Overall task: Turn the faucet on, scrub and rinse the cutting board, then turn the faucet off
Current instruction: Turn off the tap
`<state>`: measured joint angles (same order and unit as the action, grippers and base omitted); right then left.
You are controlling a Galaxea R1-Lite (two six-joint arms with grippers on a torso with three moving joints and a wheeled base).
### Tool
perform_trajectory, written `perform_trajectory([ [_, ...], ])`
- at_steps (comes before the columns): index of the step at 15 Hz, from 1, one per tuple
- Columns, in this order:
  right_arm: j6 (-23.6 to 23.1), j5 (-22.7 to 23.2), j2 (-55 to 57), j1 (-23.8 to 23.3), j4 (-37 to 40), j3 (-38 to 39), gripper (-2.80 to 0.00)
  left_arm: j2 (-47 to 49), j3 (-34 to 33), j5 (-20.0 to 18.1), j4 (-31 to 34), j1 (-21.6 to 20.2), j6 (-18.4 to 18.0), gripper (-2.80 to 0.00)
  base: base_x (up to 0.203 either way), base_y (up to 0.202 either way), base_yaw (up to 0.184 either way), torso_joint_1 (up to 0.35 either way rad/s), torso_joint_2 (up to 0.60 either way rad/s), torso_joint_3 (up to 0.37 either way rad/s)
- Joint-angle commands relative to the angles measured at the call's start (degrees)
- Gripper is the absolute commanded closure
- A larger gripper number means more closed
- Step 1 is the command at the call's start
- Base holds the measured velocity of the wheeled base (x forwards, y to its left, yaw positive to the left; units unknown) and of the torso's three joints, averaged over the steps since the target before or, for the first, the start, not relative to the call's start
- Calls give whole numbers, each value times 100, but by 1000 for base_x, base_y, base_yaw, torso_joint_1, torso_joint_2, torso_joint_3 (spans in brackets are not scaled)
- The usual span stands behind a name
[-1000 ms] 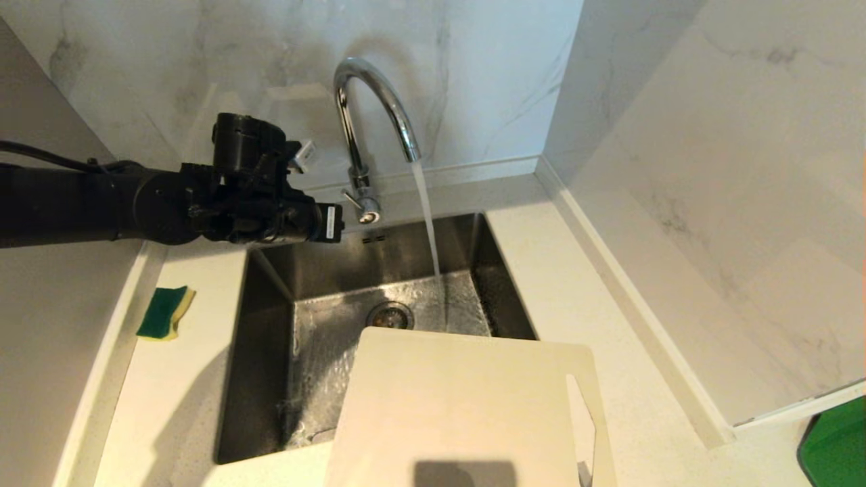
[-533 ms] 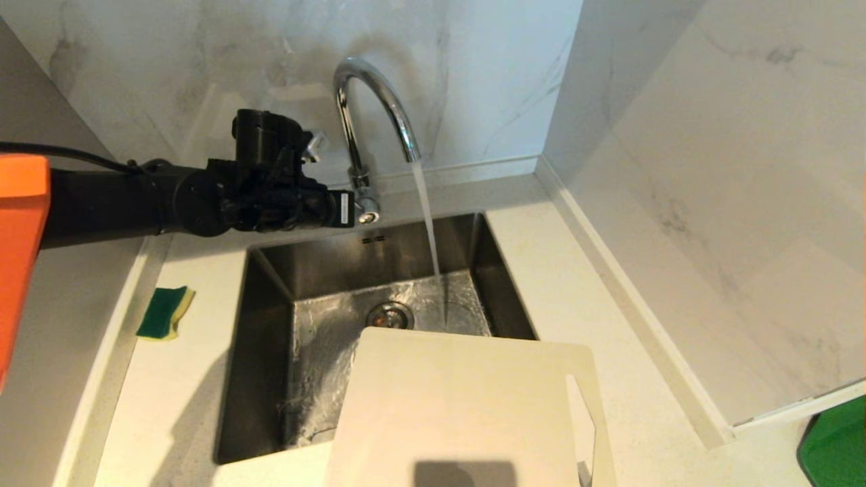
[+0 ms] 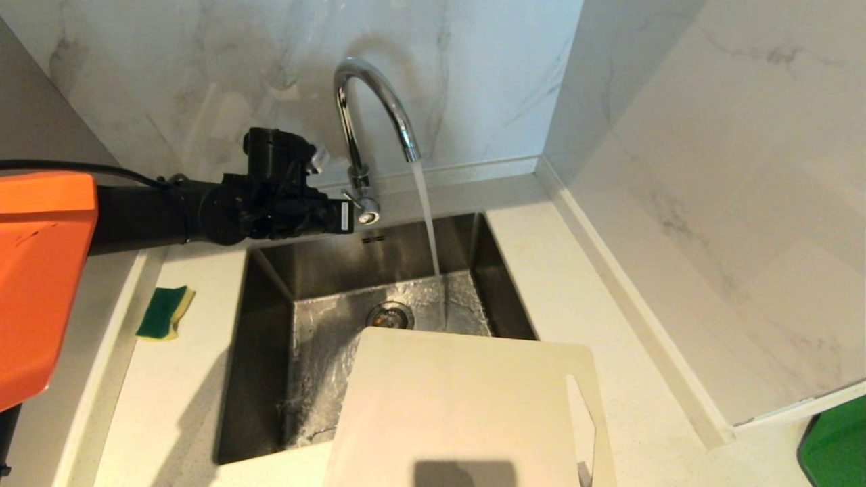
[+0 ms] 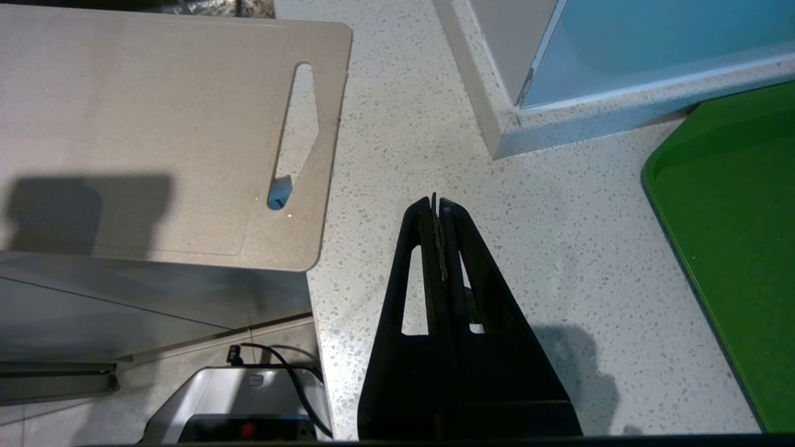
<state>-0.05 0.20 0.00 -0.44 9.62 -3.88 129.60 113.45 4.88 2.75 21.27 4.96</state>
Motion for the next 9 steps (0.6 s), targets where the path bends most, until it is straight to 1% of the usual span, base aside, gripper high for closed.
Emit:
perform_trajectory([
  [1,-4,-2,0,0,5,1,0,61,2,9,-167,-18,13,0,0,0,0,0,0,0],
  [3,-4,-2,0,0,5,1,0,74,2,5,-346,-18,31,0,0,0,0,0,0,0],
  [5,-4,-2,8,0,5,1,0,83,2,-4,-376,-18,31,0,0,0,0,0,0,0],
  [9,-4,-2,7,0,5,1,0,188,11,-4,-803,-35,14,0,0,0,0,0,0,0],
])
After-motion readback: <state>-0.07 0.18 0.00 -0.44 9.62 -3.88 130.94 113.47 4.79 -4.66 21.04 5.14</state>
